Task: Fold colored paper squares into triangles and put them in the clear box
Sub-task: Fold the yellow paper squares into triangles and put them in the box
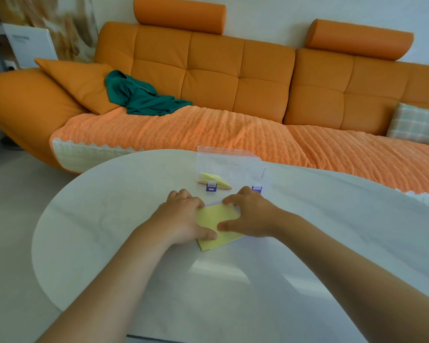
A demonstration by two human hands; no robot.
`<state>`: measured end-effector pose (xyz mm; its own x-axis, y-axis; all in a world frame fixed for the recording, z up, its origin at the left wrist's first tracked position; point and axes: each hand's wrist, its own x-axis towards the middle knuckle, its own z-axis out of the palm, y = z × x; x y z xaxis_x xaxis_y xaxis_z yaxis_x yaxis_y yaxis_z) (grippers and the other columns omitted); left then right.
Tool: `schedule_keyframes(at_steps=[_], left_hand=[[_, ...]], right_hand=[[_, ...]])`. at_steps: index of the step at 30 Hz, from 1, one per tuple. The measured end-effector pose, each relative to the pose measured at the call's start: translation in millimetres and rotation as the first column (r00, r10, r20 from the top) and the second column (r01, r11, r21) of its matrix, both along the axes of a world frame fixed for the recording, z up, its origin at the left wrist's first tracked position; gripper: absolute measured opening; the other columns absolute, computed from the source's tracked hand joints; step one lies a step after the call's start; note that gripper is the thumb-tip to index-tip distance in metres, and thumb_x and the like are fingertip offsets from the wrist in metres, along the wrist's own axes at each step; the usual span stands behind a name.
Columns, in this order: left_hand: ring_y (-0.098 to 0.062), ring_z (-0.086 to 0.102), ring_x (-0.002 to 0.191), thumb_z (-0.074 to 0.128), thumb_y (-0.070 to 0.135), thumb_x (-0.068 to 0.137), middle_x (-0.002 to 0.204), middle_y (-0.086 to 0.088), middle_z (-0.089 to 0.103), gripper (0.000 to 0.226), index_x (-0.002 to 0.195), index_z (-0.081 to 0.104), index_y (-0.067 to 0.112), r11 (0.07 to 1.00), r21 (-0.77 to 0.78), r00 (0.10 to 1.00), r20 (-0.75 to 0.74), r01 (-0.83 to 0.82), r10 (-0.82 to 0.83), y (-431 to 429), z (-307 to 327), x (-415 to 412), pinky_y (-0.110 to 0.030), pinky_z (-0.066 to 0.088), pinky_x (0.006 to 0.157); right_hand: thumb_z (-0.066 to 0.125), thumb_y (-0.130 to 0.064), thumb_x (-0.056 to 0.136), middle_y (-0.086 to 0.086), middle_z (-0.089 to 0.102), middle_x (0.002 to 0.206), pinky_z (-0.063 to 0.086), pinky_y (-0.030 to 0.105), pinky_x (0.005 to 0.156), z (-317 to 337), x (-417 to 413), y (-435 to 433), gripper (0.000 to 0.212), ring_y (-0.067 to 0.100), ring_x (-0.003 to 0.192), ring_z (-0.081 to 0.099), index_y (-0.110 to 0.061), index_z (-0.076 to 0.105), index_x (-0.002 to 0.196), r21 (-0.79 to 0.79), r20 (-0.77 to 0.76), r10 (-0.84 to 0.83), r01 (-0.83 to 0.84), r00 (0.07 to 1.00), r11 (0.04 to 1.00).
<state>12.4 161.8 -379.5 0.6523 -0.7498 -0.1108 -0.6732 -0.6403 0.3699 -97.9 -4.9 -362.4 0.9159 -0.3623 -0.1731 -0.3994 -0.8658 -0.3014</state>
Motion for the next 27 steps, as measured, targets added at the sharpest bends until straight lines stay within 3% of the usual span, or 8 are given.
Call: schedule_keyframes(at_steps=[6,9,12,16,20,22,25,27], left_hand=[[-0.004,0.055,0.088,0.079,0.028,0.077,0.099,0.015,0.059,0.026,0.088,0.057,0.037,0.948,-0.306,0.991,-0.122,-0.086,0.051,3.4,-0.5,5.2,-0.026,0.043,0.072],[-0.002,0.059,0.076,0.079,0.029,0.079,0.083,0.015,0.065,0.018,0.079,0.063,0.038,0.913,-0.386,0.987,-0.134,-0.132,0.086,2.9,1.2,7.5,-0.025,0.041,0.062],[-0.004,0.060,0.074,0.073,0.040,0.082,0.077,0.015,0.066,0.011,0.076,0.065,0.036,0.921,-0.370,0.992,0.006,-0.118,0.129,2.2,4.3,8.9,-0.025,0.040,0.059],[-0.013,0.062,0.079,0.070,0.041,0.086,0.084,0.008,0.068,0.019,0.078,0.068,0.024,0.902,-0.429,0.987,0.113,-0.056,0.115,-0.5,6.7,9.0,-0.033,0.051,0.069],[-0.006,0.060,0.063,0.067,0.030,0.090,0.069,0.012,0.064,0.015,0.075,0.065,0.024,0.803,-0.593,0.995,-0.096,-0.069,0.015,-5.9,14.4,-0.9,-0.041,0.057,0.070],[-0.008,0.065,0.062,0.063,0.025,0.093,0.074,0.013,0.070,0.010,0.083,0.066,0.026,0.764,-0.629,0.968,-0.250,-0.141,-0.027,-13.4,16.9,-10.1,-0.042,0.059,0.070],[-0.015,0.070,0.059,0.059,0.018,0.096,0.092,0.002,0.073,0.009,0.096,0.067,0.022,0.726,-0.630,0.896,-0.443,-0.274,-0.046,-27.8,18.4,-24.7,-0.032,0.056,0.060],[-0.014,0.068,0.055,0.058,0.017,0.096,0.096,0.002,0.067,0.010,0.096,0.067,0.020,0.706,-0.607,0.834,-0.551,-0.365,-0.043,-37.3,18.8,-33.3,-0.022,0.051,0.052]], right_hand=[[0.082,-0.049,0.074,-0.007,0.049,0.120,0.046,0.023,0.074,-4.1,4.8,-4.1,0.067,0.012,0.099,0.055,-0.037,0.049,0.131,0.182,0.088,-0.057,0.040,0.995,0.982],[0.082,-0.039,0.078,-0.012,0.056,0.105,0.043,0.019,0.061,-11.4,7.0,-8.3,0.062,0.005,0.083,0.058,-0.036,0.047,0.129,0.354,0.176,-0.150,0.080,0.973,0.932],[0.079,-0.031,0.082,-0.013,0.059,0.090,0.045,0.020,0.061,-18.8,8.1,-13.4,0.041,0.005,0.075,0.059,-0.032,0.056,0.116,0.427,0.255,-0.225,0.099,0.940,0.899],[0.076,-0.035,0.084,-0.017,0.060,0.096,0.041,0.011,0.055,-19.5,3.4,-16.8,0.033,0.000,0.073,0.058,-0.036,0.058,0.111,0.433,0.291,-0.238,0.095,0.927,0.897],[0.070,-0.044,0.085,-0.020,0.058,0.114,0.048,0.021,0.073,-11.8,-12.3,-21.9,0.050,0.003,0.092,0.061,-0.037,0.051,0.131,0.421,0.377,-0.256,0.081,0.890,0.903],[0.066,-0.040,0.084,-0.014,0.056,0.123,0.049,0.024,0.079,-6.5,-26.4,-25.4,0.059,0.002,0.099,0.060,-0.038,0.044,0.139,0.452,0.427,-0.269,0.054,0.864,0.890],[0.054,-0.025,0.072,-0.016,0.047,0.132,0.050,0.015,0.069,0.4,-55.0,-31.2,0.076,-0.005,0.105,0.052,-0.048,0.033,0.142,0.456,0.494,-0.254,0.000,0.831,0.890],[0.052,-0.010,0.069,-0.017,0.041,0.137,0.047,0.009,0.077,3.0,-75.5,-35.1,0.089,-0.007,0.115,0.046,-0.051,0.028,0.144,0.330,0.552,-0.153,-0.046,0.820,0.943]])
